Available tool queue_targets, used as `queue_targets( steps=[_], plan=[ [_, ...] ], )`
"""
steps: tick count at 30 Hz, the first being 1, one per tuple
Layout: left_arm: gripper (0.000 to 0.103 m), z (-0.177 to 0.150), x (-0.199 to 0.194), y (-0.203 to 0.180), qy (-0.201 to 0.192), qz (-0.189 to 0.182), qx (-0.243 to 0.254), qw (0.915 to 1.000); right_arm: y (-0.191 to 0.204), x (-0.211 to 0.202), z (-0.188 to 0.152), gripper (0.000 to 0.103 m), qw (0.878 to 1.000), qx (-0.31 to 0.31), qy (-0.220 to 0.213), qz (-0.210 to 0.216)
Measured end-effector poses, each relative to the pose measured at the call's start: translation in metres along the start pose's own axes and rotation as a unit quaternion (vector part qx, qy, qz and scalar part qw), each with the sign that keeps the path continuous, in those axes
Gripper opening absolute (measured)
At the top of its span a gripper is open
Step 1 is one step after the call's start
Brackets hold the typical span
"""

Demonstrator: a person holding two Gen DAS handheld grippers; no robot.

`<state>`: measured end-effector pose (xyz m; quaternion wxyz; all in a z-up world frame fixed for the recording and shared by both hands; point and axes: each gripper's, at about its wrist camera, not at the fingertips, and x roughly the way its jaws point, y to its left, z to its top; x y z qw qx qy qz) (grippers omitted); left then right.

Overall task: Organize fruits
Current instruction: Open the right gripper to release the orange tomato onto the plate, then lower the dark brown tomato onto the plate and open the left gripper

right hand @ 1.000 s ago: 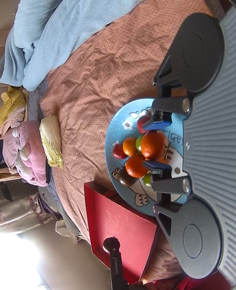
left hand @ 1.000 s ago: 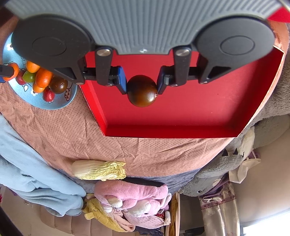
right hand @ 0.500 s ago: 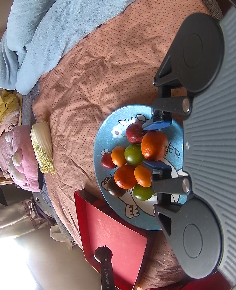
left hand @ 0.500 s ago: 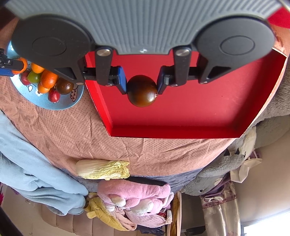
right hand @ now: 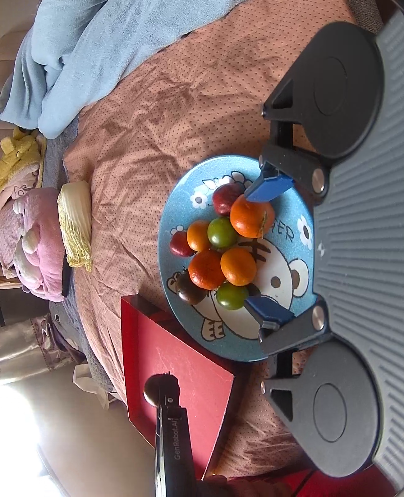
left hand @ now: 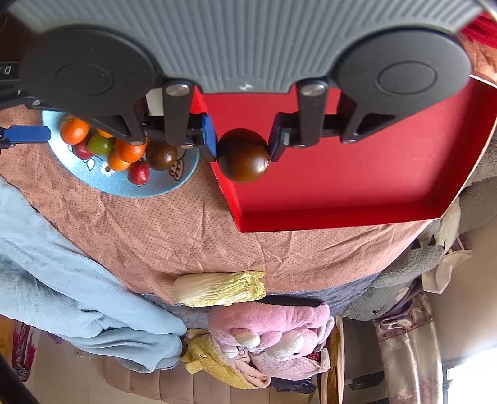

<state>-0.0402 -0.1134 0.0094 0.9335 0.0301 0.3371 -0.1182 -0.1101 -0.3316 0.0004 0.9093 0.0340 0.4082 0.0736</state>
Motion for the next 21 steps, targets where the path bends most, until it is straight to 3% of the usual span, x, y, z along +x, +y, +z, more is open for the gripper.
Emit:
queue_targets(
  steps=[15, 21],
  plan=[
    [0.039, -0.013, 0.007, -0.048, 0.021, -0.064, 0.040, 0.9969, -0.006, -0.015, -0.008, 0.075, 1.000, -0.007, 0.016, -0.011],
    [0.039, -0.019, 0.011, -0.057, 0.026, -0.076, 0.056, 0.9952, -0.004, -0.013, -0.009, 0.082, 1.000, -0.009, 0.021, -0.018]
  ],
)
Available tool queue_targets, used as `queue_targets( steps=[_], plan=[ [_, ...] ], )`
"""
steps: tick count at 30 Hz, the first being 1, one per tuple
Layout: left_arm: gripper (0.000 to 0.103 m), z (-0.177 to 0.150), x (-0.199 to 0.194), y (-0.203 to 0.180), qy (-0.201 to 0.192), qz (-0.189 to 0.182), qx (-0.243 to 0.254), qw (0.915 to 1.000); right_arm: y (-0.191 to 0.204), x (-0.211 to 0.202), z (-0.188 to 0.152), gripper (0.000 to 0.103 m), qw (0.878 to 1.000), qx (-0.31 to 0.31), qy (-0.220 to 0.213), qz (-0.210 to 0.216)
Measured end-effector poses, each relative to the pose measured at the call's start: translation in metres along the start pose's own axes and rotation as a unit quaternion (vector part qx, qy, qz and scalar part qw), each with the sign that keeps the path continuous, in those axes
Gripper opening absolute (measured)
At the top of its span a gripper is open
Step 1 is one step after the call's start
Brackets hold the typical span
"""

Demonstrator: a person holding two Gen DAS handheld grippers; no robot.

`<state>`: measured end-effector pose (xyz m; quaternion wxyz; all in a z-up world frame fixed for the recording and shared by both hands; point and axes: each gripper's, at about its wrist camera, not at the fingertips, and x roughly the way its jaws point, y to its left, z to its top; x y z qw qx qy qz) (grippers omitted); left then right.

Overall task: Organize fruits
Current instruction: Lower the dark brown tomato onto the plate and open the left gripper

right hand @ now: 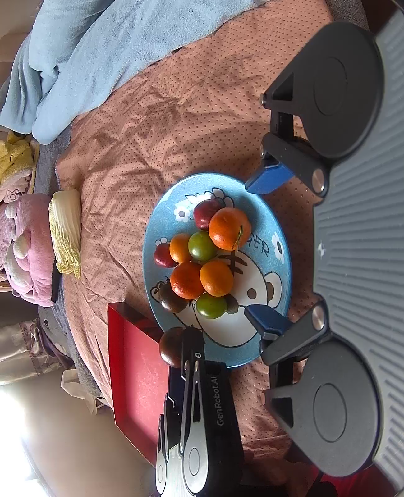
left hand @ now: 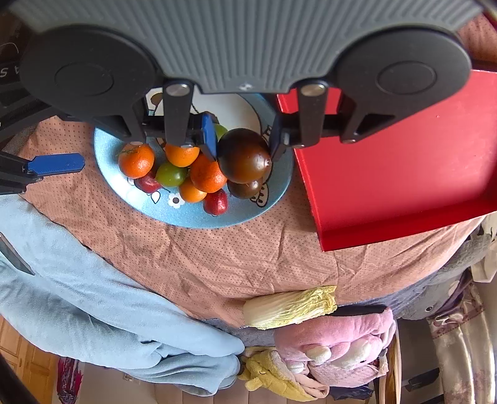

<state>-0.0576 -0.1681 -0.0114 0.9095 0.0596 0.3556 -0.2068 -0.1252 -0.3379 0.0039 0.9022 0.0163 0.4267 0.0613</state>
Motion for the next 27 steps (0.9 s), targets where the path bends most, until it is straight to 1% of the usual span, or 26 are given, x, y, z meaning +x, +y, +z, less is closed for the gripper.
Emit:
queue_targets(
  steps=[12, 27],
  plan=[
    [0.039, -0.004, 0.011, -0.007, 0.018, -0.016, 0.008, 0.9997, 0.007, 0.005, -0.003, 0.083, 1.000, -0.008, 0.013, -0.002],
    [0.039, -0.004, 0.014, -0.008, 0.023, -0.015, 0.011, 0.9996, 0.011, 0.006, -0.004, 0.084, 1.000, -0.010, 0.014, 0.004]
  ],
)
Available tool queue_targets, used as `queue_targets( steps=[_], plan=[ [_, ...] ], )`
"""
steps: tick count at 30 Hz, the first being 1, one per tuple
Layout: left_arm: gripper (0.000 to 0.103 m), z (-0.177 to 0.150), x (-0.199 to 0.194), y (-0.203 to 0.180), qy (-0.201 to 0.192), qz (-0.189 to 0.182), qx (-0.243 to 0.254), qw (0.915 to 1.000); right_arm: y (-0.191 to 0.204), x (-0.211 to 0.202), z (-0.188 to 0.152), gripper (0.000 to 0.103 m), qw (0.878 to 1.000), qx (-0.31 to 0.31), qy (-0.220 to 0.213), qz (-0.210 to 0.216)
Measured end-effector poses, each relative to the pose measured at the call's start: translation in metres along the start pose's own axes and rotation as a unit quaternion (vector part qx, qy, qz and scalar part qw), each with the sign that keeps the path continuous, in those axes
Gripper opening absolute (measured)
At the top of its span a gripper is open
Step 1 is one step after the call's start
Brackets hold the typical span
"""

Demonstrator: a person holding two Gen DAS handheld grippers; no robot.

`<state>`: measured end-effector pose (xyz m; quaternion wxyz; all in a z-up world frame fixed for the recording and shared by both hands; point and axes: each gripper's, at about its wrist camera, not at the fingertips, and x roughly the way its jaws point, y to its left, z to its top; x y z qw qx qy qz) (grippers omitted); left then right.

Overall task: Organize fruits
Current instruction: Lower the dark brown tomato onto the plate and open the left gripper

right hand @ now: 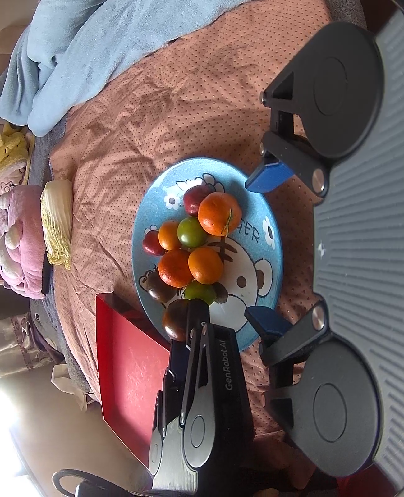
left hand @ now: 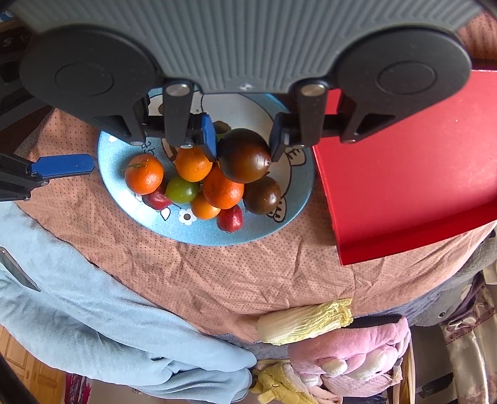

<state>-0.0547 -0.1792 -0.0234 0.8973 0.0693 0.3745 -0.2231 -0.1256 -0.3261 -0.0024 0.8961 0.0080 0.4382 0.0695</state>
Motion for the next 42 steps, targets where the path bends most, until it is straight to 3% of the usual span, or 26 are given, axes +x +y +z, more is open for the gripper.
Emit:
queue_targets(
  steps=[21, 23, 25, 29, 31, 32, 39, 42],
  plan=[
    [0.040, 0.003, 0.001, -0.001, -0.003, -0.011, -0.005, 0.9999, 0.010, 0.001, -0.001, 0.084, 1.000, -0.006, 0.001, 0.012],
    [0.043, 0.003, -0.001, -0.002, -0.008, -0.011, -0.004, 0.9999, 0.010, 0.001, -0.001, 0.084, 1.000, -0.006, 0.000, 0.013],
    [0.057, 0.004, -0.004, -0.002, -0.014, -0.007, -0.004, 0.9999, 0.010, 0.000, -0.001, 0.084, 1.000, -0.005, -0.001, 0.013],
    [0.067, 0.007, -0.011, -0.001, -0.016, 0.004, 0.000, 0.9999, 0.010, -0.002, 0.000, 0.085, 1.000, -0.005, -0.004, 0.013],
    [0.082, 0.007, -0.017, -0.002, -0.011, 0.016, 0.008, 0.9998, 0.009, -0.005, 0.000, 0.085, 1.000, -0.004, -0.005, 0.013],
    [0.084, 0.007, -0.021, -0.002, -0.013, 0.023, 0.012, 0.9996, 0.008, -0.006, 0.000, 0.085, 1.000, -0.005, -0.006, 0.013],
    [0.084, 0.009, -0.049, -0.005, -0.017, 0.093, 0.050, 0.9943, 0.003, -0.020, -0.001, 0.085, 1.000, 0.006, -0.014, 0.020],
    [0.084, 0.010, -0.064, 0.002, -0.015, 0.085, 0.030, 0.9958, 0.001, -0.027, -0.001, 0.085, 1.000, 0.011, -0.015, 0.022]
  ],
)
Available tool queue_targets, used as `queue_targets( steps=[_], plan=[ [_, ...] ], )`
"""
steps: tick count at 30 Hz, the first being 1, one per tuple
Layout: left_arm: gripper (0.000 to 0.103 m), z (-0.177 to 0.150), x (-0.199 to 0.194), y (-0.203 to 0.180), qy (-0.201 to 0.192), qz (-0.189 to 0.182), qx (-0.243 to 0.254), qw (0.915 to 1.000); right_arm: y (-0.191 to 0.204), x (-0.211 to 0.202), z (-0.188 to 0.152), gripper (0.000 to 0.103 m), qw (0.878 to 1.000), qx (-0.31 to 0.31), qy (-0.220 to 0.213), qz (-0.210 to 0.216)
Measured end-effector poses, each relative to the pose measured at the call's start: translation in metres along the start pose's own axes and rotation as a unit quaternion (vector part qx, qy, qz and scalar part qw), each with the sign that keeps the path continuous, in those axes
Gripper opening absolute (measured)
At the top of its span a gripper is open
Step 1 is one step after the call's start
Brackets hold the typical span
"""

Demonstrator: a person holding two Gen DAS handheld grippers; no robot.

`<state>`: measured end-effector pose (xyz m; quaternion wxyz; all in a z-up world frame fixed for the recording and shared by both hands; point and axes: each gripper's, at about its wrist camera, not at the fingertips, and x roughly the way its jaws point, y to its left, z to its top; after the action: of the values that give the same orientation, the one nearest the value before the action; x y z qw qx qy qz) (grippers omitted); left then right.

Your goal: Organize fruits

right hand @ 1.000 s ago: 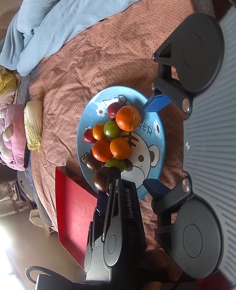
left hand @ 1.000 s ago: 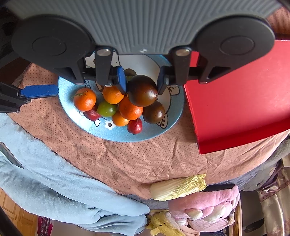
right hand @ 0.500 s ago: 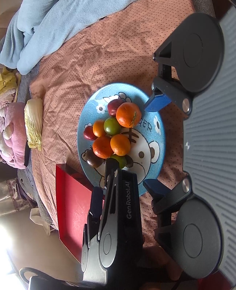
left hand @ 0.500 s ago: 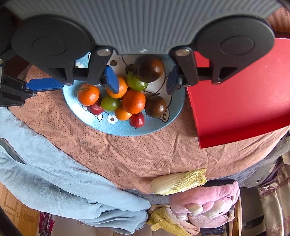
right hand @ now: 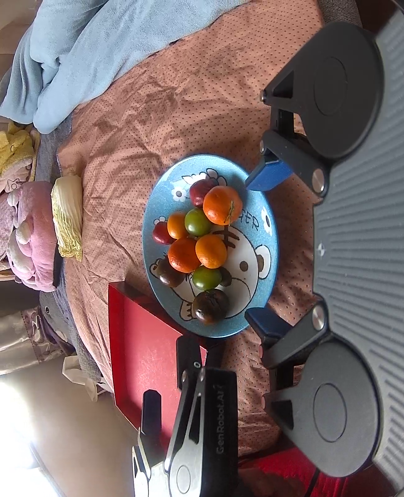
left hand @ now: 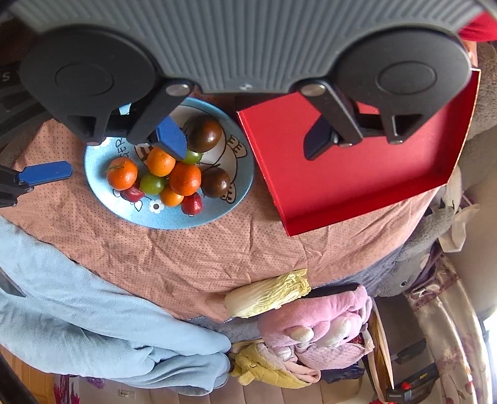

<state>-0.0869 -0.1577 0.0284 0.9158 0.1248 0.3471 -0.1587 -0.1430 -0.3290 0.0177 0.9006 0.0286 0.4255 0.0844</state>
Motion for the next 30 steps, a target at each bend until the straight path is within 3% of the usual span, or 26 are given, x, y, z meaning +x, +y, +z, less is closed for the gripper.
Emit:
queue_targets(
  steps=[3, 9, 13, 30],
  plan=[
    [0.084, -0.002, -0.008, 0.010, 0.023, -0.026, -0.040, 0.9986, -0.001, -0.008, -0.002, 0.085, 1.000, 0.001, 0.000, 0.002],
    [0.084, -0.020, -0.015, 0.012, 0.047, -0.022, -0.067, 0.9964, 0.001, -0.017, -0.008, 0.086, 1.000, -0.006, 0.010, 0.001],
    [0.084, -0.027, -0.015, 0.010, 0.052, -0.007, -0.064, 0.9965, 0.005, -0.018, -0.011, 0.086, 1.000, -0.006, 0.019, 0.003],
    [0.084, -0.032, -0.023, 0.006, 0.031, -0.017, -0.044, 0.9984, 0.029, -0.015, -0.013, 0.090, 0.999, -0.032, 0.036, 0.010]
  ],
)
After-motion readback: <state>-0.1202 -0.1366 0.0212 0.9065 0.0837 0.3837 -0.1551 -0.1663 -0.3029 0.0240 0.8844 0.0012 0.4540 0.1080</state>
